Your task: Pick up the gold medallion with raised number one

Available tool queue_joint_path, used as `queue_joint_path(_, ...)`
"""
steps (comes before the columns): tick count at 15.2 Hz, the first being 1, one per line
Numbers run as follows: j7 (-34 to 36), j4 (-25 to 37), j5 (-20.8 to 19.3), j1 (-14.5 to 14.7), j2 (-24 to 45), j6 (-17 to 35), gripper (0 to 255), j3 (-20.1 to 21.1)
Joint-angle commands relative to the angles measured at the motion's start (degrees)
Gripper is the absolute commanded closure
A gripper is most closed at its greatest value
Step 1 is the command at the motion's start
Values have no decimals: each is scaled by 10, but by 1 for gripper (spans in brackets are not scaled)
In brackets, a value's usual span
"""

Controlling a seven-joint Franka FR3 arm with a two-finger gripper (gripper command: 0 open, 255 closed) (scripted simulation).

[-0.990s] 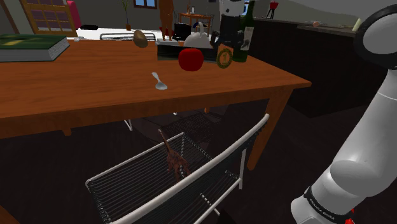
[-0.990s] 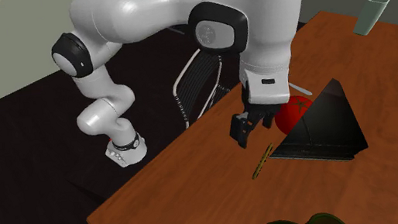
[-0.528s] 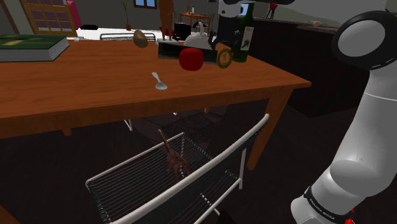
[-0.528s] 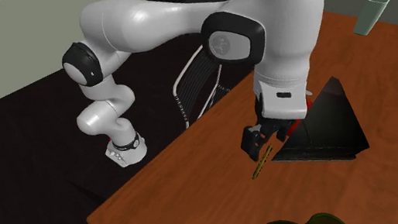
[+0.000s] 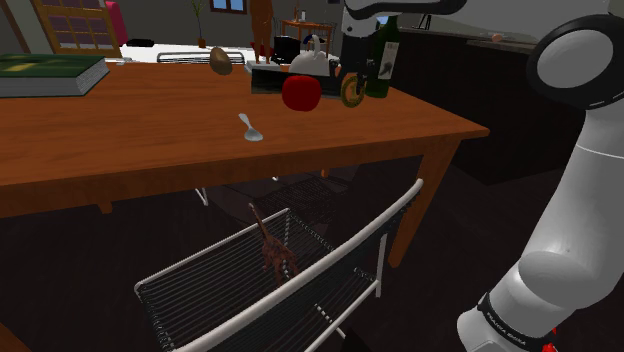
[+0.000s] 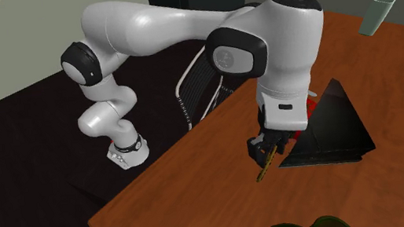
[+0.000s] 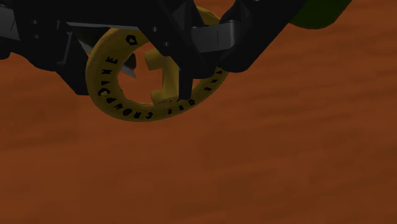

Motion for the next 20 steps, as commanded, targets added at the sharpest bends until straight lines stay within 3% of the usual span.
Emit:
queue_joint_path(1, 0, -1, 0, 0, 0, 0, 255, 0)
queue_joint_path(7, 0, -2, 0, 0, -1, 1, 255, 0)
queue_joint_path(20, -10, 184, -8, 9, 56, -128, 255, 1)
